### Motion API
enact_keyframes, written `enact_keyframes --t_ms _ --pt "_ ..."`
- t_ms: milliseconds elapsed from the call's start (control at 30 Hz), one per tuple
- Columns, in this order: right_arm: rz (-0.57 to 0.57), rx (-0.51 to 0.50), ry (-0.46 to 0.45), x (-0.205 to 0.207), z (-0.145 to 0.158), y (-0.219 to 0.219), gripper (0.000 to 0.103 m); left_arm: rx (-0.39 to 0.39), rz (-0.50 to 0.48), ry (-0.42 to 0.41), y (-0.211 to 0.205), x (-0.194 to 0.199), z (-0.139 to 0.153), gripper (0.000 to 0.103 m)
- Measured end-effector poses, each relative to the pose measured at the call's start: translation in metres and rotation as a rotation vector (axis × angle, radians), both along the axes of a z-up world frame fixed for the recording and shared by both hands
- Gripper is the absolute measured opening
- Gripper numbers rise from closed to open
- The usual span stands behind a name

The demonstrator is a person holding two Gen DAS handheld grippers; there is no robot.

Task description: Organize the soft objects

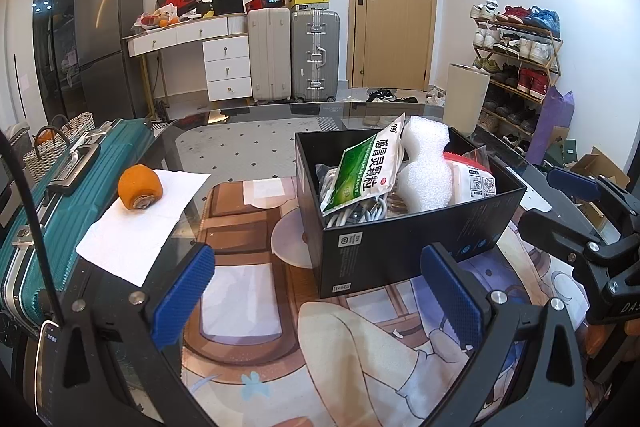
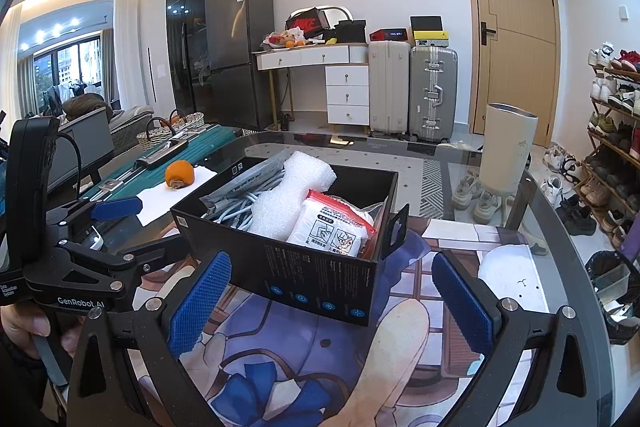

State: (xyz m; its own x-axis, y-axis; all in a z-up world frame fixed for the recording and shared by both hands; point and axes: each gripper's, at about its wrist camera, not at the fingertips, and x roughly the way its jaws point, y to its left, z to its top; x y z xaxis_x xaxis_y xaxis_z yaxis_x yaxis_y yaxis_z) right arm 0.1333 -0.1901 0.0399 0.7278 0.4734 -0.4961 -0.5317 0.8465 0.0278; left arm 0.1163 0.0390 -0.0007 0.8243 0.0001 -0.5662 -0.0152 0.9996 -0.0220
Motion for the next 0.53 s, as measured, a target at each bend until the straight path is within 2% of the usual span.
enact_keyframes --t_ms 533 --pt "-0.002 0.000 0.001 0.0003 0.0000 0.0000 0.102 0.000 0.006 -0.001 -0.0003 -0.0007 0.0010 0.103"
